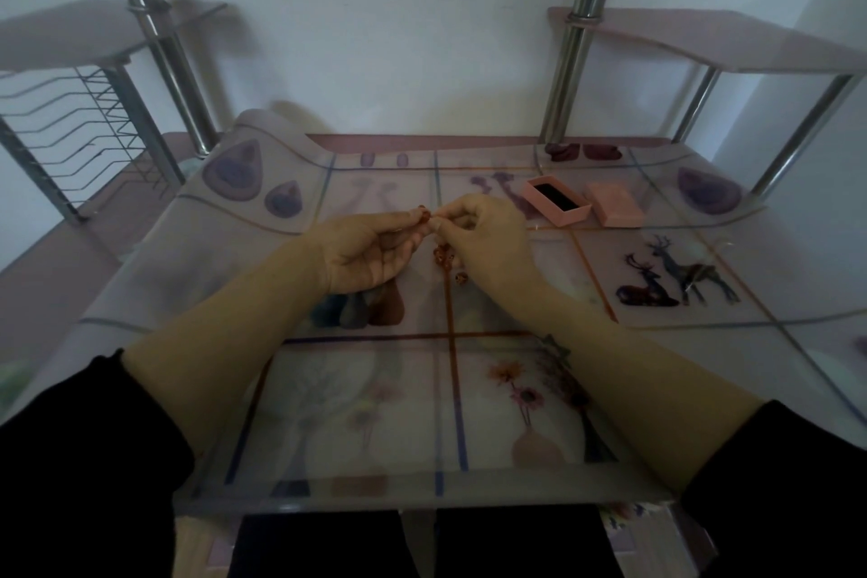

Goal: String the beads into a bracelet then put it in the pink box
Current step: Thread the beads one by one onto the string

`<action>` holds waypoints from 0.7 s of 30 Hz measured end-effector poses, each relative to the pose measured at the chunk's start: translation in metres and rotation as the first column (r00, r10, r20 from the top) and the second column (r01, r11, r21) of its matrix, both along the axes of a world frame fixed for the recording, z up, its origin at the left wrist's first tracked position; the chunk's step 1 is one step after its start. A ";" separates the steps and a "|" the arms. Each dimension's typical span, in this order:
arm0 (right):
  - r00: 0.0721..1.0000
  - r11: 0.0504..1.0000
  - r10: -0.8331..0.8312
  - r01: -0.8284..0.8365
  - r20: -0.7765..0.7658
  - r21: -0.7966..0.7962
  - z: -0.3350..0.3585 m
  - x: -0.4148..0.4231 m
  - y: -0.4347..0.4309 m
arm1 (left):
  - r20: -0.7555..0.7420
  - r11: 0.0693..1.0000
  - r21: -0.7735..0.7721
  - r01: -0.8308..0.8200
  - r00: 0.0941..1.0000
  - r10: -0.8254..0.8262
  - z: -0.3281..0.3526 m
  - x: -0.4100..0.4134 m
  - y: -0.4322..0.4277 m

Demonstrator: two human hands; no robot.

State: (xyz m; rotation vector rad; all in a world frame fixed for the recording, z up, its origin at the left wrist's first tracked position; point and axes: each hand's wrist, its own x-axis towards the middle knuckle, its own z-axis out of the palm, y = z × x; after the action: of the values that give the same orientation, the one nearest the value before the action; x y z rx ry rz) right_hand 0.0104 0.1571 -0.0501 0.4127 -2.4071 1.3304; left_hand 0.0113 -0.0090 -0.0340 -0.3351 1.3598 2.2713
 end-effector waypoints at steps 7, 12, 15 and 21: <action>0.998 0.997 0.047 -0.044 0.043 -0.056 -0.001 -0.001 0.001 | -0.018 1.000 -0.014 0.017 1.000 -0.018 -0.001 0.000 -0.001; 0.995 0.994 0.077 -0.072 0.070 -0.079 0.001 0.000 0.002 | -0.009 0.999 -0.034 -0.012 1.000 0.012 0.001 0.001 0.000; 0.993 0.995 0.081 -0.075 0.089 -0.065 0.000 0.000 0.002 | -0.013 0.997 -0.074 -0.031 0.999 0.030 0.001 0.000 0.002; 0.988 0.996 0.089 -0.089 0.126 -0.004 0.001 -0.003 0.006 | -0.192 0.966 -0.245 -0.082 0.981 0.035 0.008 -0.001 0.004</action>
State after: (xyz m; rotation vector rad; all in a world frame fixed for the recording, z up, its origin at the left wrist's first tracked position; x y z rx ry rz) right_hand 0.0070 0.1634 -0.0493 0.4544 -2.5194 1.4325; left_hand 0.0099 -0.0046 -0.0257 -0.2522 1.7646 2.2249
